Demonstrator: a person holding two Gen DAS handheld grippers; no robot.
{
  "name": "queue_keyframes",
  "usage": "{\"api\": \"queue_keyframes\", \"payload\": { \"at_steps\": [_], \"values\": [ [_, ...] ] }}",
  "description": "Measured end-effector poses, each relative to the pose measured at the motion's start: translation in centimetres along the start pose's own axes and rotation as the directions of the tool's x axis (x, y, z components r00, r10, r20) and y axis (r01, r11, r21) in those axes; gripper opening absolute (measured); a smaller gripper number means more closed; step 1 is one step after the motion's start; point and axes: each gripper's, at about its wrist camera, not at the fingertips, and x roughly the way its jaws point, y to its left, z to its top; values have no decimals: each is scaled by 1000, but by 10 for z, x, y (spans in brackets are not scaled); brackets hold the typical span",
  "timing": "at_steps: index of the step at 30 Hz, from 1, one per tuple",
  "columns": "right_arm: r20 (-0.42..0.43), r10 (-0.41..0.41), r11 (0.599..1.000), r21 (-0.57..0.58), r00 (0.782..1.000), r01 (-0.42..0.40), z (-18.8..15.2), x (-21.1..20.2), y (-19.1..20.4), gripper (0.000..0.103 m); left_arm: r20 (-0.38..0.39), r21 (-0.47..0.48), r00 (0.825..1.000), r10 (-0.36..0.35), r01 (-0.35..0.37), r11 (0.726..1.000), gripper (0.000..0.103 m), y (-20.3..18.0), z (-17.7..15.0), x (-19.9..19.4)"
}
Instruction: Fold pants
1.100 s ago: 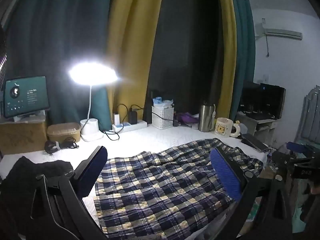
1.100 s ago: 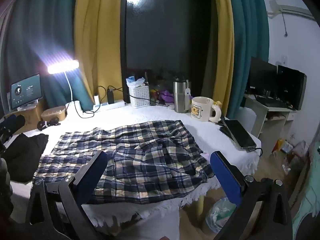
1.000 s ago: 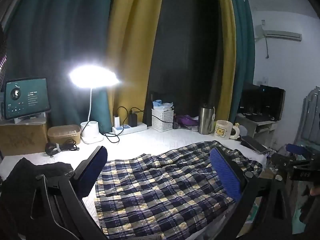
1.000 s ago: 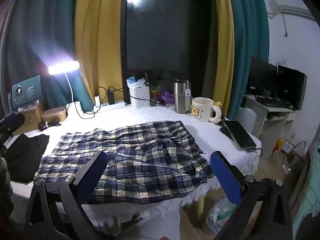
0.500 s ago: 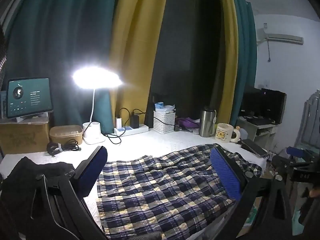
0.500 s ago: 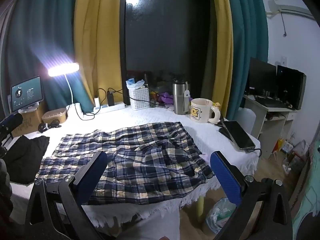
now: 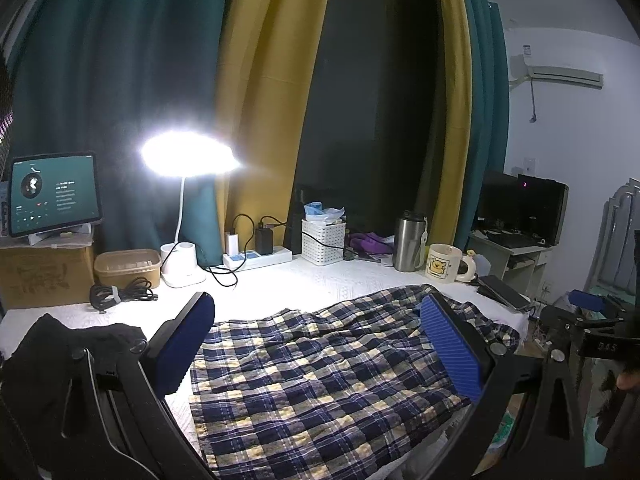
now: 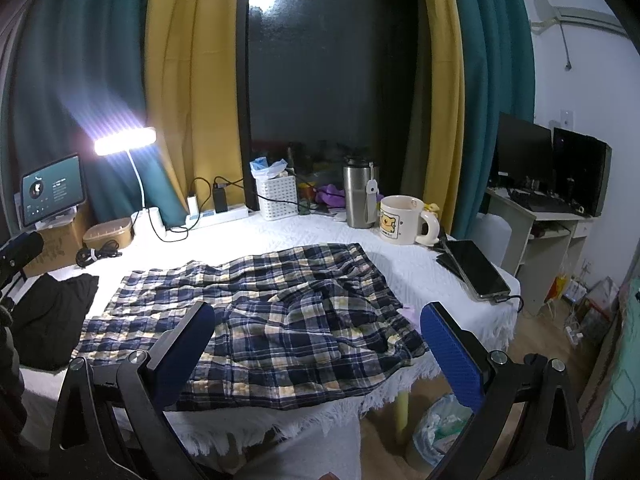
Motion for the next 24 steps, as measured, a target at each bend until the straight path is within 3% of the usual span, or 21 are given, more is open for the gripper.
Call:
{"api": "queue_keyframes", "payload": {
  "at_steps": [5, 24],
  "values": [
    [1, 0, 1000, 1, 1000, 0, 0, 1, 0, 103, 0, -9, 1000, -30, 30, 999, 102, 0, 0, 0],
    [5, -1, 1000, 6, 1000, 1, 2, 0, -1, 103, 18, 9, 1000, -12, 11, 1000, 102, -2, -2, -1]
  ]
}}
